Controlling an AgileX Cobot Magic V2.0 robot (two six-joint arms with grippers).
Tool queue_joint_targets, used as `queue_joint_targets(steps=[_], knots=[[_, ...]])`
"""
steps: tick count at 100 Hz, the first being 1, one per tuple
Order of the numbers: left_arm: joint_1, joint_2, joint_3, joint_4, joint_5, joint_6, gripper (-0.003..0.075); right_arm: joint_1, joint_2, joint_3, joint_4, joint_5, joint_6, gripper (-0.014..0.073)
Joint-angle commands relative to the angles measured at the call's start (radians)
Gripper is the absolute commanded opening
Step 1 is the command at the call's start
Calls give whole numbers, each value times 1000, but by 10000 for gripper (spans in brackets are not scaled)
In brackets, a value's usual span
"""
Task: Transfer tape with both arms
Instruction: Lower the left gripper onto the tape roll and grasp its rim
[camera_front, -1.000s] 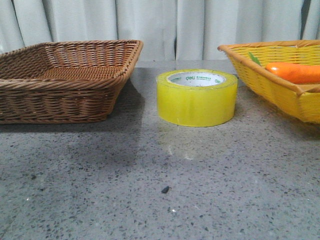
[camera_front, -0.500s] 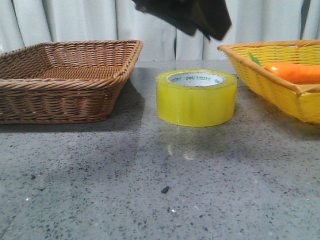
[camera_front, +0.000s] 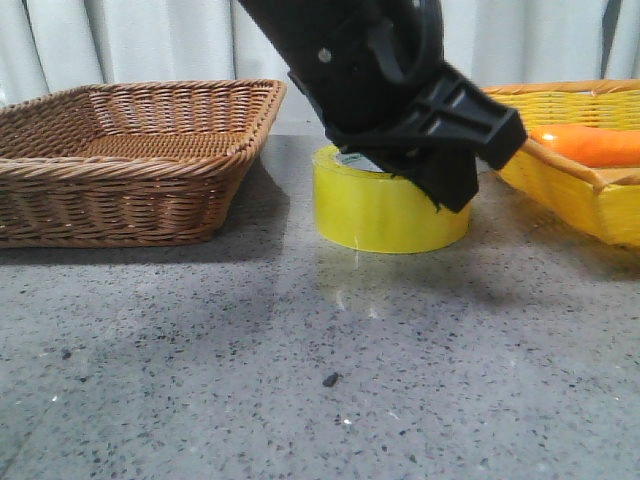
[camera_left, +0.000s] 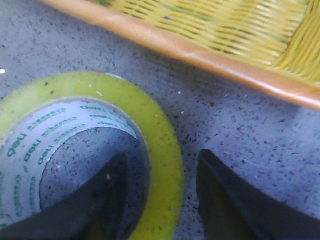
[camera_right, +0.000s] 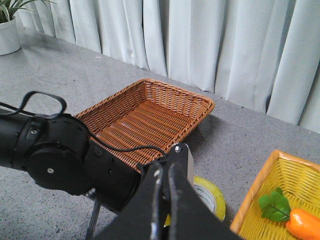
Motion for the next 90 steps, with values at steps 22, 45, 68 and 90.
queue_joint_targets(steps=[22, 45, 68, 90], knots=[[-4, -4, -38, 6, -44, -1, 288, -3, -4, -23, 2, -43, -3, -56], [-4, -4, -38, 6, -42, -1, 29, -3, -4, -23, 2, -26, -3, -56], [-4, -17, -64, 10, -6, -1, -20, -3, -4, -23, 2, -25, -3, -56], [1, -99, -183, 98, 153, -1, -20, -3, -6, -23, 2, -20, -3, -56]])
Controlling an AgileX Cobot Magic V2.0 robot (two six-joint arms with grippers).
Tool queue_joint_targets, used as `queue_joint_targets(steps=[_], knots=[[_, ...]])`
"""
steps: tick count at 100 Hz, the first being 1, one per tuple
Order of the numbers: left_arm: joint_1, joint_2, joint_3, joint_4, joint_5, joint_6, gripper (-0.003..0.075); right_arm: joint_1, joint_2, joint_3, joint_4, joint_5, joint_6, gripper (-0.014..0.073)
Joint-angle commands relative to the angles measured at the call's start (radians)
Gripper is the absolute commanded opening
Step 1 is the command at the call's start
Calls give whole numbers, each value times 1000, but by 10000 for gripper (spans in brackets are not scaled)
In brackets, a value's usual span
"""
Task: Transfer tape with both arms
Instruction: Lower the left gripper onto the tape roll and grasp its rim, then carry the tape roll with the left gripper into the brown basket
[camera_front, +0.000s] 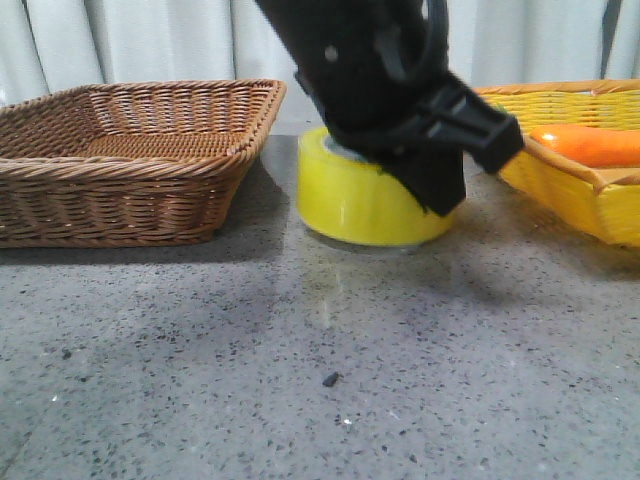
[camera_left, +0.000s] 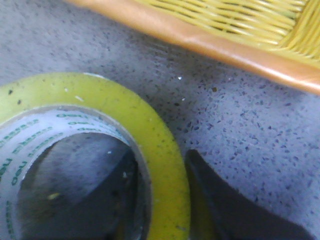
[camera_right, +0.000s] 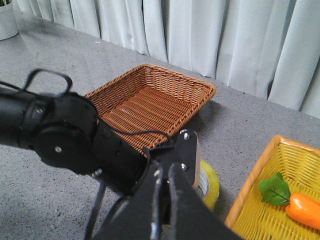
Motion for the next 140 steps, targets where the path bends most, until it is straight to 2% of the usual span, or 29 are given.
queue_joint_targets(steps=[1, 23, 42, 49, 67, 87, 118, 127, 140], knots=[[3, -120, -92, 51, -2, -1, -20, -3, -6, -23, 2, -72, -3, -56], [82, -275, -127, 68, 24, -1, -20, -3, -6, -23, 2, -72, -3, -56], [225, -321, -116, 68, 182, -1, -20, -3, -6, -23, 2, -81, -3, -56], [277, -321, -77, 54, 201, -1, -20, -3, -6, -23, 2, -82, -3, -56], [358, -321, 78, 7, 86, -1, -20, -3, -6, -23, 2, -78, -3, -56], [370, -320, 204, -18, -83, -1, -20, -3, -6, -23, 2, -78, -3, -56], [370, -244, 226, -78, -93, -1, -17, -3, -6, -23, 2, -74, -3, -56], [370, -231, 226, -97, -93, -1, 21, -3, -6, -23, 2, -70, -3, -56], [370, -227, 226, -97, -95, -1, 169, -3, -6, -23, 2, -70, -3, -56]])
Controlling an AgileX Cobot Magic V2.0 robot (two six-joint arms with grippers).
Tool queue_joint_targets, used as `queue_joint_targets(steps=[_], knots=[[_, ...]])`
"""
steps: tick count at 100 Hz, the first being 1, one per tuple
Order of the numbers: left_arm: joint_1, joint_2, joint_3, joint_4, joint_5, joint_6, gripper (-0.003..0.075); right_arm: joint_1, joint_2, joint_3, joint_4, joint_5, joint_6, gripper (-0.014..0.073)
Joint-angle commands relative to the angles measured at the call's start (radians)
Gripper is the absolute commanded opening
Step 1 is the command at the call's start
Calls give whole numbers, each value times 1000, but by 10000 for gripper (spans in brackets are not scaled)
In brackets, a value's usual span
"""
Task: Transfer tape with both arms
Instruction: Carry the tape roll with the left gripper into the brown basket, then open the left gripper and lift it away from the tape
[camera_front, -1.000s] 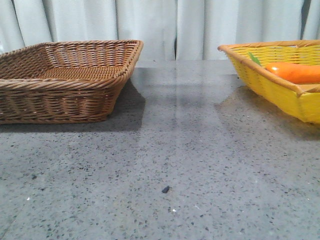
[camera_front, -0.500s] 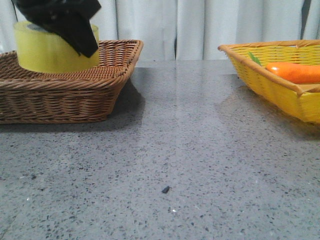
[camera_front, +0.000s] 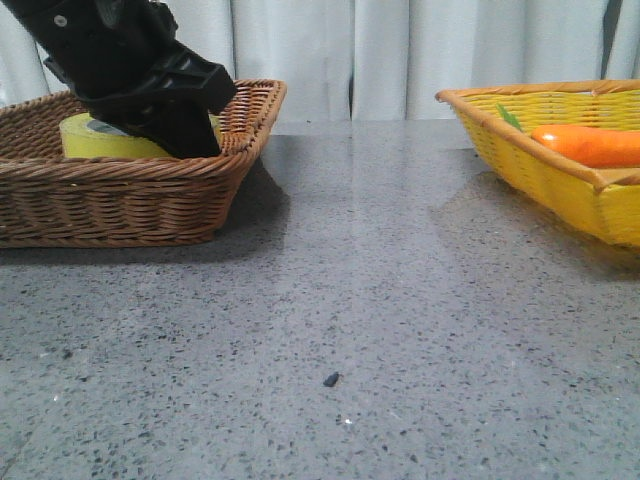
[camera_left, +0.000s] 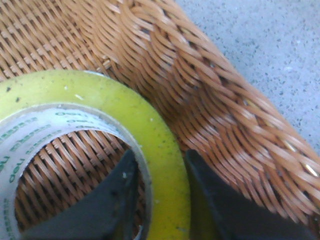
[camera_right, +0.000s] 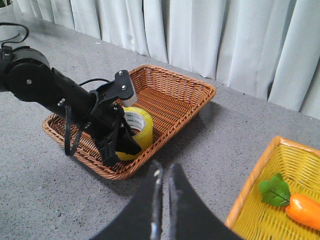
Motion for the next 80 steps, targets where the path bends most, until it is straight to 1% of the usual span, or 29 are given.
queue_joint_targets(steps=[1, 7, 14, 29, 45, 50, 55, 74, 80], knots=[[3, -35, -27, -13, -71, -1, 178, -3, -1, -23, 2, -70, -3, -56], [3, -35, -27, -13, -73, -1, 246, -3, -1, -23, 2, -68, -3, -56], [3, -38, -29, -13, -77, -1, 283, -3, -1, -23, 2, -68, -3, -56], [3, -80, -36, -23, -78, -4, 283, -3, -6, -23, 2, -49, -3, -56], [3, -181, -36, -25, -76, -4, 274, -3, -38, -4, -21, -52, -3, -56], [3, -219, -36, -33, -76, -4, 251, -3, -53, 15, -28, -62, -3, -56], [1, -265, -36, -38, -76, -4, 209, -3, -71, 42, -29, -81, -3, -56], [1, -424, 7, -61, -80, -4, -16, -3, -153, 171, -30, -136, -3, -56], [1, -475, 42, -69, -91, -4, -21, -3, -181, 211, -30, -150, -3, -56]])
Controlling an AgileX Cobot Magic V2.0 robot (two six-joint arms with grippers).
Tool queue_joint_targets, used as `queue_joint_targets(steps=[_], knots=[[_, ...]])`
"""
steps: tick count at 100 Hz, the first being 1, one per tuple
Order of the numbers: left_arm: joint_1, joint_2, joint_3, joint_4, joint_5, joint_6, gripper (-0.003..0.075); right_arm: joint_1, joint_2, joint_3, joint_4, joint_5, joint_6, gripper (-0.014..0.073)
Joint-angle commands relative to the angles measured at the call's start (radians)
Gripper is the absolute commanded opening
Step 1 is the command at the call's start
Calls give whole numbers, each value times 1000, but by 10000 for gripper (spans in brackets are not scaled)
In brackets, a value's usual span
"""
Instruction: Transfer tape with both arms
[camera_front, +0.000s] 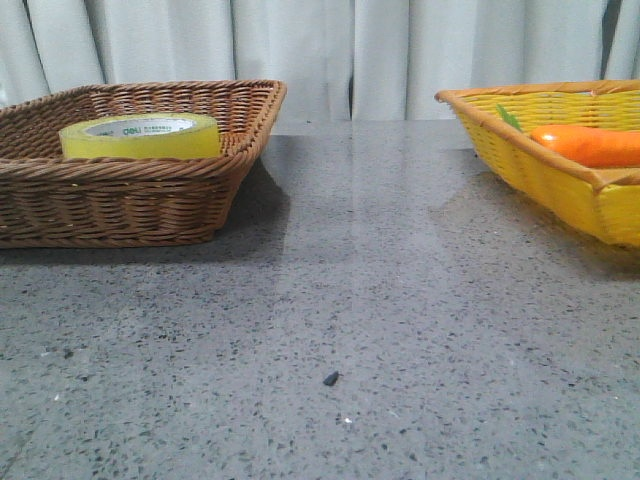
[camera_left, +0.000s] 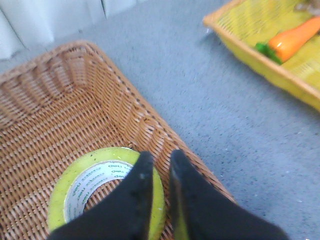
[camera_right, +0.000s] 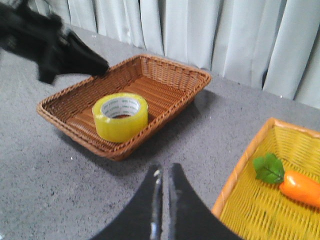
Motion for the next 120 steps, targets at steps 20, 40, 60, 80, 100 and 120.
queue_joint_targets(steps=[20, 40, 60, 80, 100, 120], knots=[[1, -300, 187, -28, -168, -4, -21, -3, -117, 129, -29, -177, -3, -56], [1, -546, 435, -35, -299, -4, -21, -3, -207, 238, -40, -266, -3, -56], [1, -788, 632, -65, -367, -4, -21, -3, -288, 357, -40, -350, -3, -56], [1, -1012, 785, -69, -384, -4, -21, -3, -342, 485, -42, -506, -3, -56], [1, -1173, 859, -69, -386, -4, -21, -3, -351, 527, -42, -536, -3, -56], [1, -1225, 878, -69, -375, -4, -21, -3, -351, 527, -42, -511, -3, -56]])
